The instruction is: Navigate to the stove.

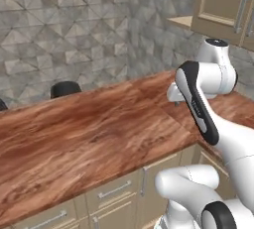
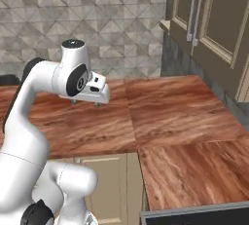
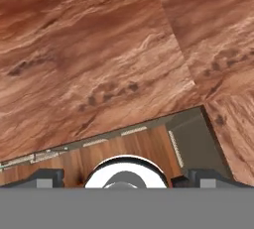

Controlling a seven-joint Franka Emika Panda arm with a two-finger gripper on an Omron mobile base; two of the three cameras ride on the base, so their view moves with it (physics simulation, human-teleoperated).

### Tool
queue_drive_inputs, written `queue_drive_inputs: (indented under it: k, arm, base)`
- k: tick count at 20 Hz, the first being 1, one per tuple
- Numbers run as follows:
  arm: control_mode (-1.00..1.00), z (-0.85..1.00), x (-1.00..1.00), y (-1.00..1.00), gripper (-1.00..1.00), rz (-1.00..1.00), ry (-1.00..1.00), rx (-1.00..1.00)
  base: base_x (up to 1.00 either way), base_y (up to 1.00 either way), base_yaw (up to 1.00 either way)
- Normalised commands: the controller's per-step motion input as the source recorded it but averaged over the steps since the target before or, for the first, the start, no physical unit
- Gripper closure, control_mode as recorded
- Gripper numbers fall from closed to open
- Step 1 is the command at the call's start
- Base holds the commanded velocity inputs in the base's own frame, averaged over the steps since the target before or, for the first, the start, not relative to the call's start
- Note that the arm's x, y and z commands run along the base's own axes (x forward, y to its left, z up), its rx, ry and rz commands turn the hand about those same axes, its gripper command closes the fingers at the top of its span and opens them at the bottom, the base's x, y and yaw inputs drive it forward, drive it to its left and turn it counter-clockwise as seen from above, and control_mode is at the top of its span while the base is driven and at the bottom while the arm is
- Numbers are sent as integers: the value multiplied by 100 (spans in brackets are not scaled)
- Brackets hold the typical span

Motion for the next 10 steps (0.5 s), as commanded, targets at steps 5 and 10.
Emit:
queue_drive_inputs:
  k: [5,10]
  arm:
    - [100,0,0,0,-100,0,0,0]
    - [100,0,0,0,-100,0,0,0]
  base:
    - [22,-33,-58]
    - [-33,-34,-45]
